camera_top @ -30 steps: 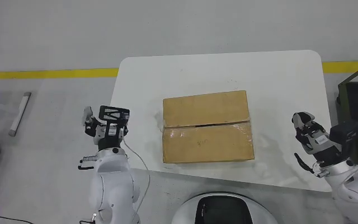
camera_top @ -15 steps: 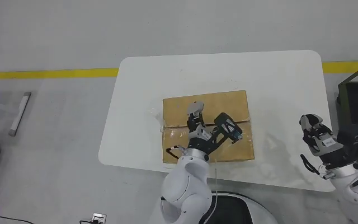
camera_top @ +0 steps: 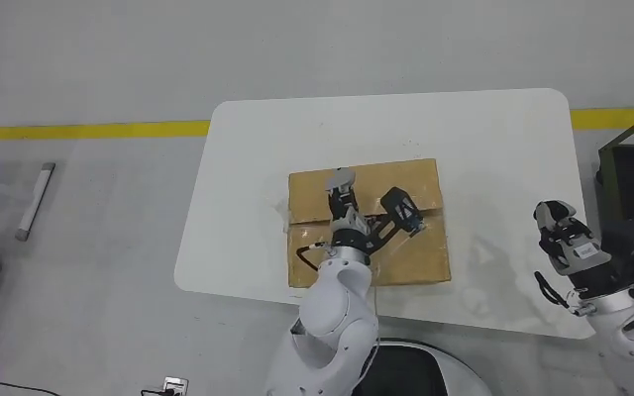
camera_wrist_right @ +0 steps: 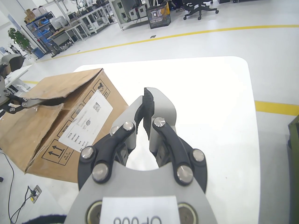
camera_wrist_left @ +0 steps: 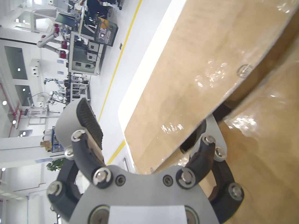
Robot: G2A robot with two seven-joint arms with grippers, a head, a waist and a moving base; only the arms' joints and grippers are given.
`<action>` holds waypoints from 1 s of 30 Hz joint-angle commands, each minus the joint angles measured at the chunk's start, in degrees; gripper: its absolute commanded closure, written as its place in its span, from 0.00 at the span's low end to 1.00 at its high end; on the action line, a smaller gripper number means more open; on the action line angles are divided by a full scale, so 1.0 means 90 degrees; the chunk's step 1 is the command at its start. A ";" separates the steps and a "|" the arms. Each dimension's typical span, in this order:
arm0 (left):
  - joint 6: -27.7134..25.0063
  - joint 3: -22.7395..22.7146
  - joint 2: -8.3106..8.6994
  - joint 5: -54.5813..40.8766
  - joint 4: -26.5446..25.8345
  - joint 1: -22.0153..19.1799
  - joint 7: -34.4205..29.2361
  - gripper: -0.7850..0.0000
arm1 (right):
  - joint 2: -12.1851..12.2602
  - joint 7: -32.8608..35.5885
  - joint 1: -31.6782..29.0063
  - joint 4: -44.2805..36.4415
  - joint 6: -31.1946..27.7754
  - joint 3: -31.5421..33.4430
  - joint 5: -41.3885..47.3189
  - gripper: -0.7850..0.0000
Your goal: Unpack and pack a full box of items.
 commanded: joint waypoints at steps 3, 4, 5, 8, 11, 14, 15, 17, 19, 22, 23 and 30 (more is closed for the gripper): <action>0.0057 -0.0158 -0.0015 0.0139 0.0121 -0.0329 0.0156 0.00 | 0.0000 0.0000 0.0012 0.0007 0.0010 0.0004 0.0005 1.00; 0.0067 -0.0196 -0.0021 0.0183 0.0163 -0.0449 0.0196 0.00 | 0.0000 0.0009 0.0017 0.0007 0.0014 0.0006 -0.0005 1.00; 0.0074 -0.0232 -0.0029 0.0221 0.0243 -0.0576 0.0238 0.00 | 0.0000 0.0014 0.0022 0.0007 0.0016 0.0005 -0.0006 1.00; 0.0073 -0.0296 -0.0066 0.0282 0.0452 -0.1028 0.0355 0.00 | 0.0001 0.0020 0.0038 0.0004 0.0008 -0.0003 -0.0016 1.00; 0.0068 -0.0305 -0.0123 0.0282 0.0784 -0.1524 0.0401 0.00 | 0.0000 0.0020 0.0039 0.0003 0.0018 -0.0010 -0.0037 1.00; 0.0125 -0.0315 -0.0192 0.0195 0.1244 -0.2019 0.0421 0.00 | -0.0001 0.0015 0.0032 -0.0004 0.0023 -0.0014 -0.0041 1.00; 0.0138 -0.0303 -0.0215 0.0200 0.1433 -0.2195 0.0430 0.00 | -0.0002 0.0009 0.0026 -0.0007 0.0035 -0.0010 -0.0038 1.00; 0.0239 -0.0240 -0.0272 0.0134 0.1746 -0.2505 0.0466 0.00 | -0.0003 0.0000 0.0009 -0.0016 0.0051 0.0008 -0.0027 1.00; 0.0237 -0.0176 -0.0331 0.0060 0.2179 -0.2789 0.0439 0.00 | -0.0005 -0.0005 -0.0007 -0.0023 0.0066 0.0032 -0.0009 1.00; 0.0216 -0.0094 -0.0409 0.0055 0.2828 -0.3189 0.0375 0.00 | -0.0006 -0.0006 -0.0037 -0.0037 0.0092 0.0079 0.0012 1.00; 0.0259 -0.0087 -0.0440 -0.0022 0.2993 -0.3292 0.0334 0.00 | -0.0007 -0.0011 -0.0049 -0.0037 0.0100 0.0100 0.0026 1.00; 0.0218 0.0122 -0.0610 -0.0220 0.3853 -0.3676 0.0173 0.00 | -0.0011 -0.0023 -0.0103 0.0023 0.0106 0.0158 0.0061 1.00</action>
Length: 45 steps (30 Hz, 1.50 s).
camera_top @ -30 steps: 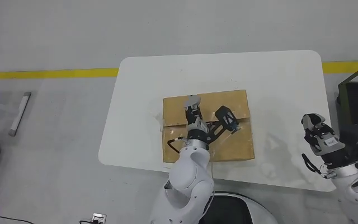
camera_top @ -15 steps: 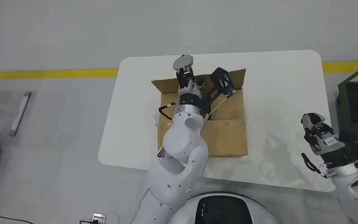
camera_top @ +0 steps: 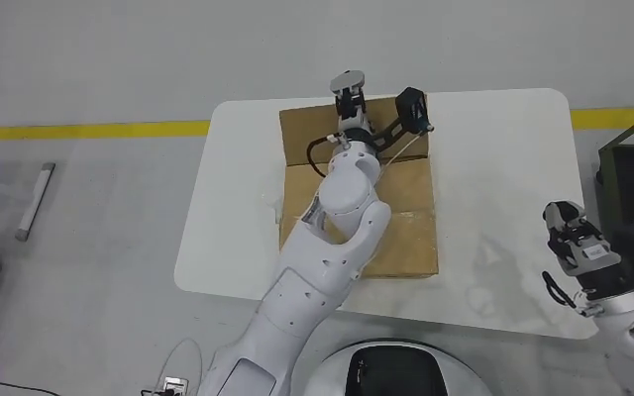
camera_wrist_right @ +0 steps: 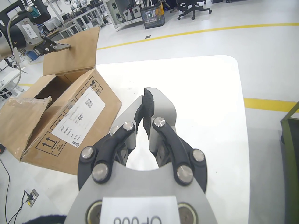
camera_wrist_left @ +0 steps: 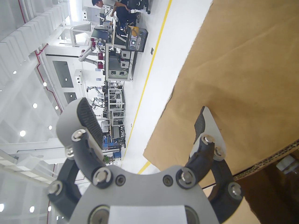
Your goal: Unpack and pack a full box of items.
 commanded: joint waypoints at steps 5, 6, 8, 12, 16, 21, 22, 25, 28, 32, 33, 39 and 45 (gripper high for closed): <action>0.0060 0.0039 -0.0067 0.0021 0.0380 -0.0077 0.0023 0.00 | -0.0001 0.0033 -0.0016 -0.0030 -0.0038 -0.0023 -0.0015 1.00; 0.0102 0.0018 -0.0077 -0.0029 0.0340 -0.0057 0.0019 0.00 | -0.0001 0.0047 -0.0011 -0.0038 -0.0065 -0.0023 0.0029 1.00; 0.0189 -0.0046 -0.0084 -0.0056 0.0184 -0.0016 0.0018 0.00 | -0.0004 0.0159 0.0014 -0.0024 -0.0141 -0.0023 0.0435 1.00; 0.0271 -0.0317 -0.0056 -0.0238 -0.0730 0.0370 -0.0063 0.00 | 0.0035 0.0862 0.0165 -0.0185 -0.0595 0.0129 0.1639 1.00; -0.0006 -0.0703 0.0051 -0.0340 -0.2211 0.1280 -0.0173 0.00 | 0.0151 0.2209 0.0455 -0.0396 -0.1400 0.0281 0.2976 1.00; -0.0471 -0.1252 0.0205 -0.0677 -0.4044 0.2788 -0.0144 0.00 | 0.0384 0.4325 0.1012 -0.0401 -0.2476 0.0242 0.3489 1.00; -0.0488 -0.1340 0.0228 -0.0766 -0.4338 0.3071 -0.0099 0.00 | 0.0423 0.4615 0.1128 -0.0397 -0.2688 0.0173 0.3473 1.00; -0.0553 -0.1547 0.0295 -0.0914 -0.5069 0.3824 0.0056 0.00 | 0.0519 0.5250 0.1346 -0.0319 -0.3304 -0.0174 0.3571 1.00; -0.0412 -0.1763 0.0339 -0.1011 -0.5541 0.4380 0.0095 0.00 | 0.0586 0.5589 0.1450 -0.0176 -0.3421 -0.0432 0.3716 1.00; -0.0196 -0.1928 0.0377 -0.1043 -0.5874 0.4880 0.0092 0.00 | 0.0597 0.5615 0.1486 -0.0157 -0.3408 -0.0439 0.3677 1.00; -0.0118 -0.1958 0.0385 -0.1029 -0.5911 0.4969 0.0113 0.00 | 0.0597 0.5615 0.1486 -0.0157 -0.3408 -0.0439 0.3677 1.00; 0.0158 -0.2028 0.0421 -0.0998 -0.5957 0.5284 0.0218 0.00 | 0.0601 0.5220 0.1490 -0.0098 -0.2966 -0.0378 0.3668 1.00; 0.0193 -0.2028 0.0425 -0.0985 -0.5948 0.5297 0.0231 0.00 | 0.0629 0.4915 0.2046 0.0016 -0.2011 -0.0594 0.3513 0.78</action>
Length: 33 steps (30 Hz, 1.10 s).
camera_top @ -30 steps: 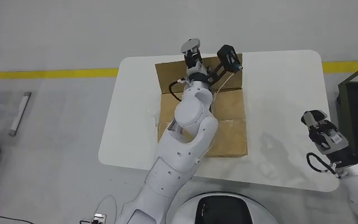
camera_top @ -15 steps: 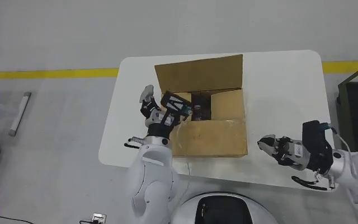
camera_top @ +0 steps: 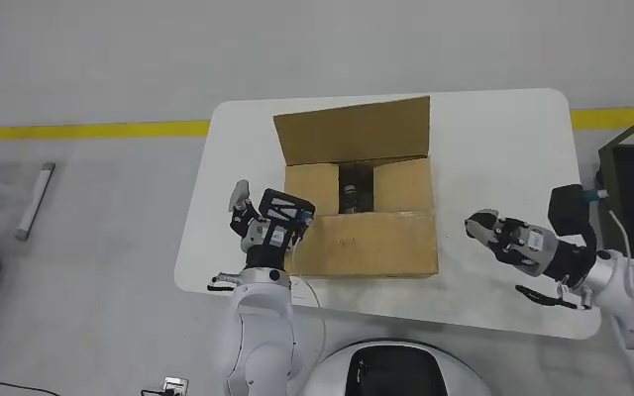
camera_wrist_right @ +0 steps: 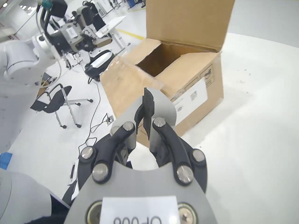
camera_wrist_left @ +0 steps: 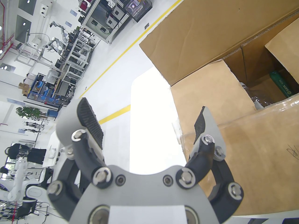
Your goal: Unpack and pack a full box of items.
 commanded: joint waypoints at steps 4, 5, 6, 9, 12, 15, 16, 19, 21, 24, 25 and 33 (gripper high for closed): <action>-0.0001 0.0000 0.0000 -0.0001 -0.0001 0.0000 -0.0001 0.00 | 0.0039 0.0220 0.0778 0.0234 0.0441 -0.0538 -0.0203 0.69; -0.0001 0.0000 0.0000 -0.0001 -0.0001 0.0000 -0.0001 0.00 | 0.0044 0.0264 0.0937 0.0317 0.0487 -0.0674 -0.0222 0.65; -0.0001 0.0000 0.0000 -0.0001 -0.0001 0.0000 -0.0001 0.00 | 0.0053 0.0380 0.1077 0.0401 0.0521 -0.0819 -0.0287 0.64; -0.0001 0.0000 0.0000 -0.0001 -0.0001 0.0000 -0.0001 0.00 | 0.0066 0.0478 0.1412 0.0676 0.0580 -0.1142 -0.0431 0.67; -0.0001 0.0000 0.0000 -0.0001 -0.0001 0.0000 -0.0001 0.00 | 0.0083 0.0600 0.1605 0.0878 0.0634 -0.1350 -0.0429 0.61; -0.0001 0.0000 0.0000 -0.0001 -0.0001 0.0000 -0.0001 0.00 | 0.0103 0.0621 0.1657 0.0987 0.0660 -0.1431 -0.0386 0.55; -0.0001 0.0000 0.0000 -0.0001 -0.0001 0.0000 -0.0001 0.00 | 0.0112 0.0657 0.1662 0.1011 0.0660 -0.1455 -0.0337 0.55; -0.0001 0.0000 0.0000 -0.0001 -0.0001 0.0000 -0.0001 0.00 | 0.0142 0.0763 0.1673 0.1020 0.0647 -0.1487 -0.0285 0.55; -0.0001 0.0000 0.0000 -0.0001 -0.0001 0.0000 -0.0001 0.00 | 0.0163 0.0875 0.1676 0.1008 0.0636 -0.1521 -0.0201 0.56; -0.0001 0.0000 0.0000 -0.0001 -0.0001 0.0000 -0.0001 0.00 | 0.0201 0.1080 0.1669 0.0940 0.0593 -0.1546 -0.0009 0.60; -0.0001 0.0000 0.0000 -0.0001 -0.0001 0.0000 -0.0001 0.00 | 0.0213 0.1136 0.1659 0.0903 0.0599 -0.1535 0.0080 0.61; -0.0001 0.0000 0.0000 -0.0001 -0.0001 0.0000 -0.0001 0.00 | 0.0350 0.2014 0.1489 0.0641 0.0651 -0.1425 0.0890 0.64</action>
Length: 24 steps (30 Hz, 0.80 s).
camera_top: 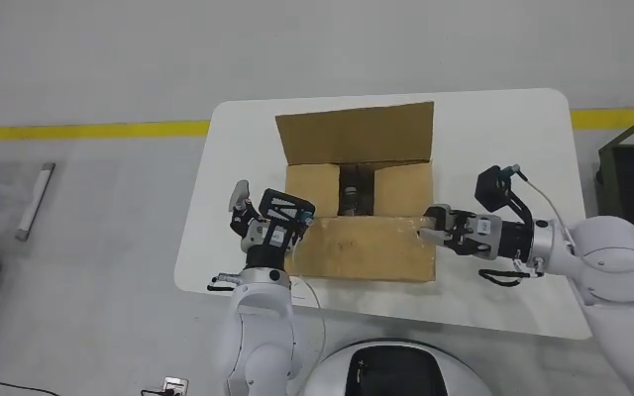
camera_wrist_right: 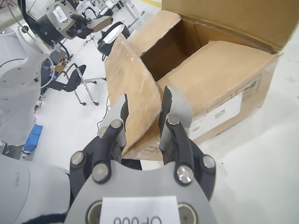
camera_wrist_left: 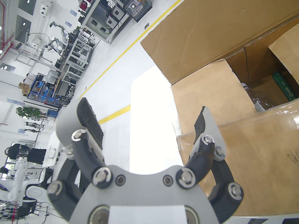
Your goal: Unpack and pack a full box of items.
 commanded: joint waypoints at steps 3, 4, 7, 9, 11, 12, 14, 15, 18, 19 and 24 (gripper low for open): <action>0.0000 0.0000 0.0000 0.0000 0.0000 0.0000 0.0000 0.00 | 0.0059 0.0336 -0.0060 -0.0163 -0.0007 0.0010 0.0246 0.80; 0.0000 0.0000 0.0000 0.0000 0.0000 0.0000 0.0000 0.00 | 0.0072 0.0344 -0.0076 -0.0205 -0.0002 0.0027 0.0265 1.00; 0.0110 -0.0035 0.0009 -0.0059 -0.0014 0.0034 0.0140 0.00 | 0.0111 0.0341 -0.0109 -0.0388 -0.0165 0.0066 0.0008 1.00; 0.0183 -0.0061 0.0015 -0.0101 -0.0073 0.0030 0.0191 0.00 | 0.0118 0.0012 -0.0168 -0.0532 -0.0367 0.0120 -0.0103 1.00; 0.0240 -0.0068 0.0015 -0.0183 -0.0152 0.0000 0.0187 0.00 | 0.0132 -0.0299 -0.0212 -0.0691 -0.0634 0.0254 -0.0387 1.00; 0.0255 -0.0064 0.0014 -0.0233 -0.0189 -0.0026 0.0175 0.00 | 0.0140 -0.0424 -0.0244 -0.0765 -0.0788 0.0307 -0.0608 1.00; 0.0221 -0.0037 0.0014 -0.0274 -0.0272 -0.0108 0.0131 0.00 | 0.0143 -0.0891 -0.0262 -0.0947 -0.1142 0.0465 -0.1072 1.00; 0.0200 -0.0019 0.0014 -0.0275 -0.0301 -0.0165 0.0107 0.00 | 0.0146 -0.1071 -0.0295 -0.1047 -0.1334 0.0528 -0.1417 1.00; 0.0159 0.0048 0.0005 -0.0276 -0.0340 -0.0420 -0.0016 0.00 | 0.0137 -0.1755 -0.0424 -0.1372 -0.1760 0.0684 -0.2448 1.00; 0.0129 0.0088 0.0001 -0.0269 -0.0316 -0.0518 -0.0059 0.00 | 0.0131 -0.1996 -0.0493 -0.1461 -0.1887 0.0702 -0.2774 1.00; -0.0294 0.0379 -0.0020 -0.0223 -0.0123 -0.0941 -0.0431 0.00 | 0.0089 -0.3231 -0.0849 -0.1902 -0.2136 0.0779 -0.4774 1.00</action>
